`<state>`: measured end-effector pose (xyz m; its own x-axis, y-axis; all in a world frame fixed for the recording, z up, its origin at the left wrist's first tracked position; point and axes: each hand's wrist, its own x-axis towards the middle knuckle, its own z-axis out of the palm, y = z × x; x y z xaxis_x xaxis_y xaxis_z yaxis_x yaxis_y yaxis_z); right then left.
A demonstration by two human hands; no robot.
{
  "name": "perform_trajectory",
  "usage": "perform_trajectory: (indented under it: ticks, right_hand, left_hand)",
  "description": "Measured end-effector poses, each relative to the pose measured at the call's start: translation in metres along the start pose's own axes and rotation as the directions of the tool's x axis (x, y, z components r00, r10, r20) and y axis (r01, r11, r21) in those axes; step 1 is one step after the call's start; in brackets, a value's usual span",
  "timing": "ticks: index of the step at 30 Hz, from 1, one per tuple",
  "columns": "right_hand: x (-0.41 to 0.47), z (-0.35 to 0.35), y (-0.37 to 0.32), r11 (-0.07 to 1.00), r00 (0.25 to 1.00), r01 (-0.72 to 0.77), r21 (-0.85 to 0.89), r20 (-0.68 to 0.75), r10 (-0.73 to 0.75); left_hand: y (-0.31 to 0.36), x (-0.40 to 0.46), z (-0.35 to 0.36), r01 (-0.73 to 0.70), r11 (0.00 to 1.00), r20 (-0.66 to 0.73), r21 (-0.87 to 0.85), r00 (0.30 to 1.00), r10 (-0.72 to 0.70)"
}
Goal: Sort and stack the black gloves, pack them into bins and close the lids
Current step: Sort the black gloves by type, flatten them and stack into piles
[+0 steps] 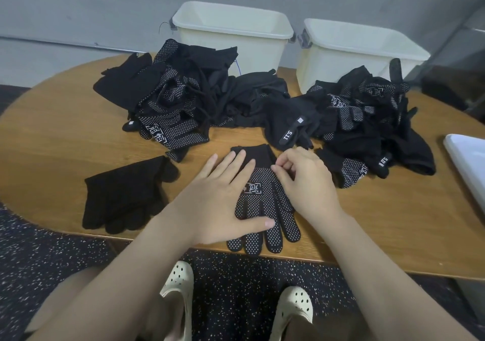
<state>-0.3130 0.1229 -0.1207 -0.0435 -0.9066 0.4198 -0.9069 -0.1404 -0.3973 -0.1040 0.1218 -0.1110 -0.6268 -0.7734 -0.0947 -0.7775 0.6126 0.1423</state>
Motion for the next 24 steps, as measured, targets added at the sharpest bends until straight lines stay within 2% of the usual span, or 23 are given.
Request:
perform_trajectory:
  ticks: [3, 5, 8, 11, 13, 21, 24]
  right_hand:
    - [-0.002, -0.006, -0.006, 0.994, 0.993, 0.113, -0.009, -0.031, -0.113]
    - [-0.004, -0.01, -0.015, 0.988, 0.988, 0.154, 0.006, 0.011, -0.154]
    - [-0.01, -0.012, -0.028, 0.98, 0.951, 0.199, -0.003, 0.241, -0.192]
    - [-0.016, -0.01, -0.031, 0.971, 0.841, 0.237, -0.019, 0.505, -0.195]
    - [-0.016, -0.008, -0.027, 0.965, 0.786, 0.256, -0.046, 0.591, -0.18]
    - [-0.016, -0.016, -0.015, 0.959, 0.782, 0.228, -0.169, 0.619, -0.077]
    - [-0.016, -0.017, -0.015, 0.961, 0.783, 0.226, -0.159, 0.616, -0.083]
  left_hand:
    - [-0.005, -0.016, 0.0, 0.002, 0.999, -0.014, -0.033, 1.0, -0.002]
    - [-0.011, -0.023, 0.002, -0.001, 0.999, -0.072, -0.044, 0.997, -0.002]
    - [-0.018, -0.025, 0.004, -0.006, 0.999, -0.099, -0.042, 0.995, 0.002]
    - [-0.023, -0.023, 0.008, -0.016, 0.999, -0.085, -0.034, 0.996, 0.013]
    - [-0.026, -0.019, 0.008, -0.011, 0.999, -0.087, -0.045, 0.996, 0.007]
    - [-0.03, 0.005, -0.001, -0.009, 0.998, -0.007, -0.054, 1.0, 0.009]
    - [-0.032, -0.001, -0.002, -0.017, 0.999, -0.047, -0.047, 0.999, 0.015]
